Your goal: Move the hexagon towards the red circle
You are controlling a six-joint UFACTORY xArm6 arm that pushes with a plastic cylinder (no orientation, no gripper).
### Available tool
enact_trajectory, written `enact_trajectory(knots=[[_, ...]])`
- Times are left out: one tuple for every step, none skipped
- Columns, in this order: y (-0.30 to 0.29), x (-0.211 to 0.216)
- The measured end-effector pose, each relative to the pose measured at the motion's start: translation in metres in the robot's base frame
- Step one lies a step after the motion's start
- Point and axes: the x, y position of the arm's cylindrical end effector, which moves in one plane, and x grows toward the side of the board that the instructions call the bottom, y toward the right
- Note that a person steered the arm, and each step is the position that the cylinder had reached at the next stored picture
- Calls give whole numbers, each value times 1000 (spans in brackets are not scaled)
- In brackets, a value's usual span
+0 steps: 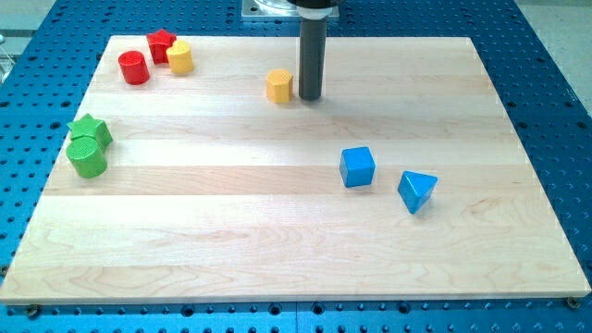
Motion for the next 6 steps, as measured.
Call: enact_trajectory(knots=[[-102, -3], [-131, 8], [-131, 29], [-174, 14], [-189, 6], [-193, 35]])
